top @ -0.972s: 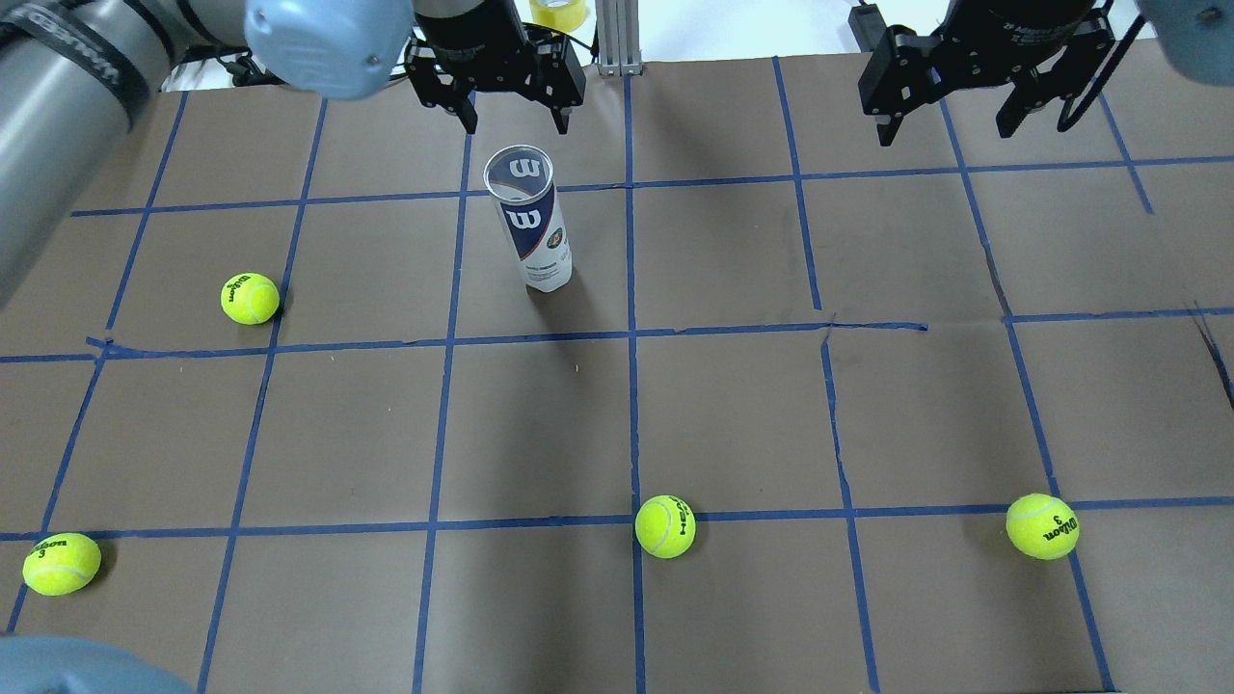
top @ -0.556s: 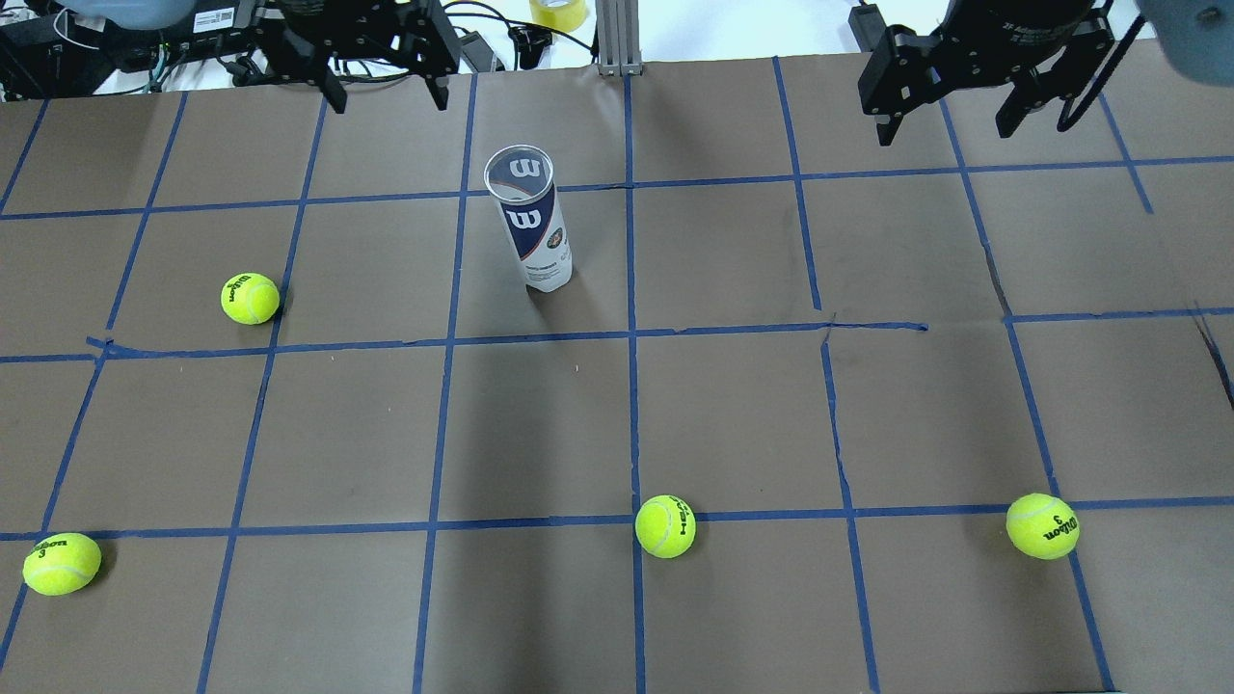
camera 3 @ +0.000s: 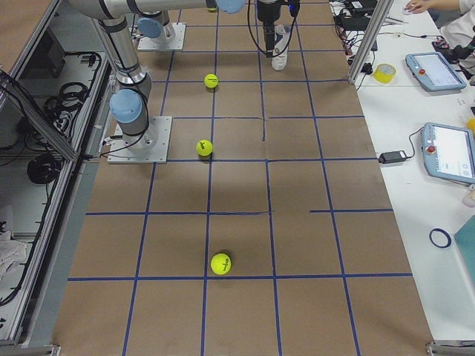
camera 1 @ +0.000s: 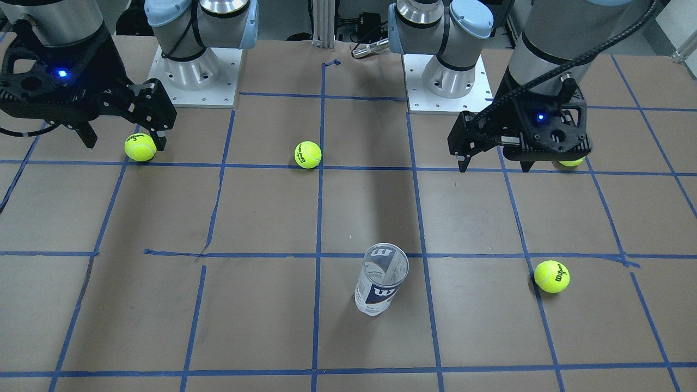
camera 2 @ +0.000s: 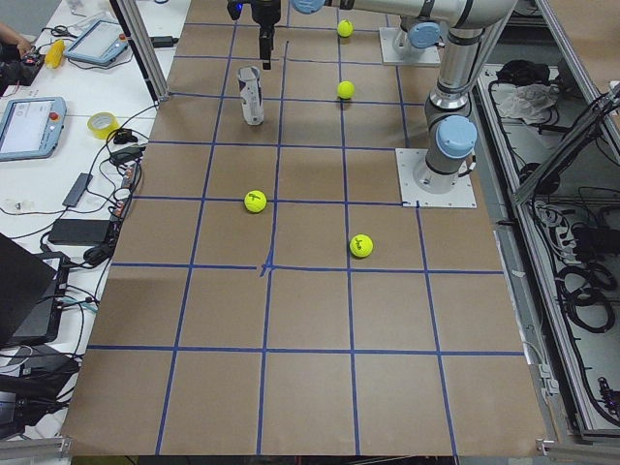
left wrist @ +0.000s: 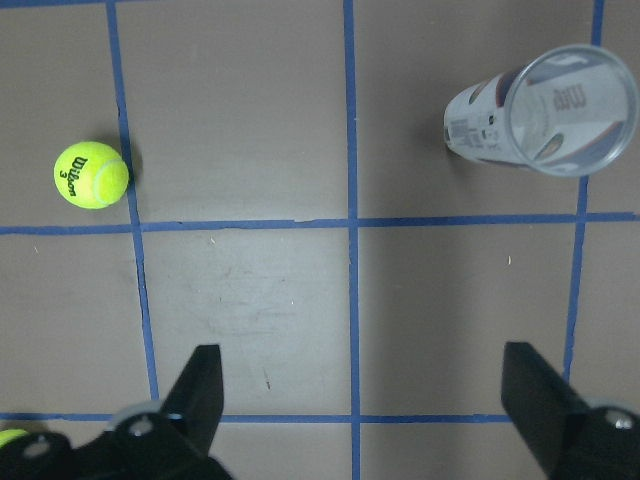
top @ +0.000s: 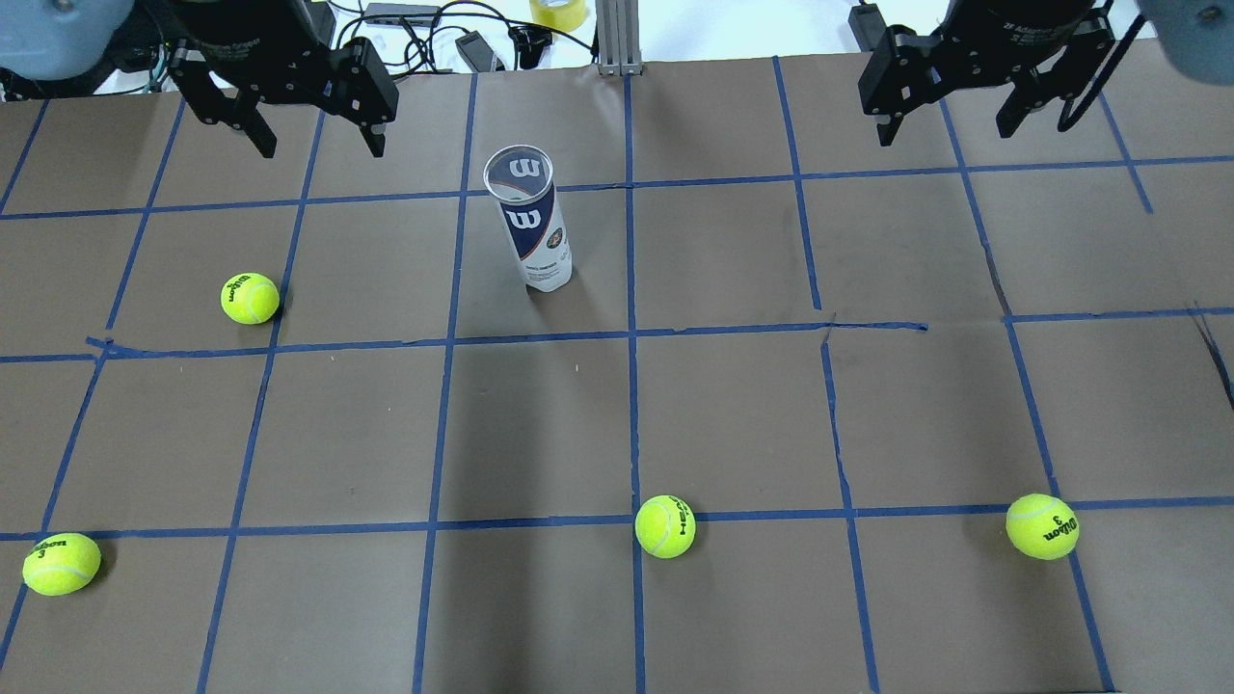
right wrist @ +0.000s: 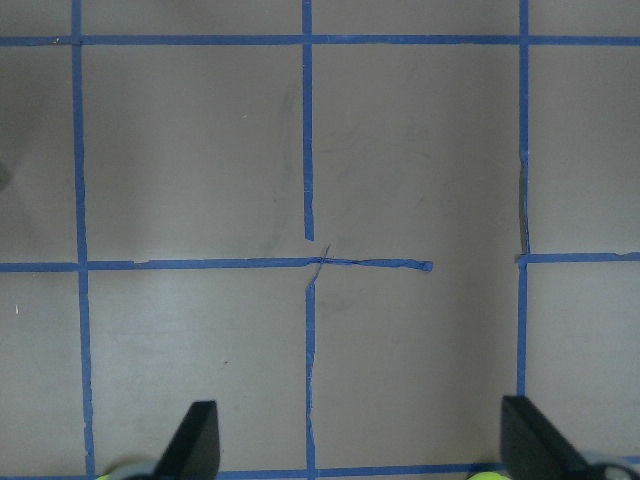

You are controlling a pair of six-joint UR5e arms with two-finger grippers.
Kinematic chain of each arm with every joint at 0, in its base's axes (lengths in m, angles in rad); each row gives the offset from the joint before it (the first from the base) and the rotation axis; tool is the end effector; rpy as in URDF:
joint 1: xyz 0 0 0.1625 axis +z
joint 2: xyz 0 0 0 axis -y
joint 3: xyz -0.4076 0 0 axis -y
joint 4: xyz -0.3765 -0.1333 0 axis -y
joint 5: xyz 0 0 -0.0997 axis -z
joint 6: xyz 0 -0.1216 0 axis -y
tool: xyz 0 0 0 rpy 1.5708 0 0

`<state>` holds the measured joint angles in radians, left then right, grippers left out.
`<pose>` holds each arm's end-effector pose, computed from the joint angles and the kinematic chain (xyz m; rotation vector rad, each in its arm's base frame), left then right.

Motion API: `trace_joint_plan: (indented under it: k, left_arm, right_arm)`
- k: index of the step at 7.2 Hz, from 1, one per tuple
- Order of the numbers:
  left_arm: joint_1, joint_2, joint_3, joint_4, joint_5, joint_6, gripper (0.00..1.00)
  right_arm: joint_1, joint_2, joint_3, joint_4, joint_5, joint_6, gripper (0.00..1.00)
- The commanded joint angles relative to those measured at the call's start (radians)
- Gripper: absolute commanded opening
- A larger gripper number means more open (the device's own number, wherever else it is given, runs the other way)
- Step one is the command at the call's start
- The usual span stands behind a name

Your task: Lift up tennis ball bucket

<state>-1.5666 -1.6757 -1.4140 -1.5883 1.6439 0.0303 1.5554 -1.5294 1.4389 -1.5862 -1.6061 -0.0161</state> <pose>-0.1222 -0.5230 0.4696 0.0381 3.0673 -0.0508 0.1212 -0.5057 0.4935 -0.0018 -3.1004 0.1634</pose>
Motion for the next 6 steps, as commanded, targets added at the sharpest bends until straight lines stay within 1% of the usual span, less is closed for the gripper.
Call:
trace_joint_plan:
  k: [1, 2, 3, 4, 6]
  left_arm:
    - [0.025, 0.051, -0.063, 0.01, 0.011, 0.083, 1.0]
    - [0.028, 0.071, -0.078, 0.007, 0.01, 0.098, 1.0]
    - [0.057, 0.086, -0.083, -0.001, -0.025, 0.099, 1.0]
    - [0.092, 0.096, -0.083, -0.005, -0.097, 0.106, 1.0]
    - [0.091, 0.102, -0.091, -0.009, -0.096, 0.1, 1.0]
  right_arm:
    - [0.0, 0.0, 0.0, 0.0, 0.0, 0.002, 1.0]
    - [0.0, 0.0, 0.0, 0.0, 0.0, -0.001, 1.0]
    - [0.0, 0.0, 0.0, 0.0, 0.0, 0.004, 1.0]
    - [0.0, 0.0, 0.0, 0.0, 0.0, 0.001, 1.0]
    - [0.0, 0.0, 0.0, 0.0, 0.0, 0.004, 1.0]
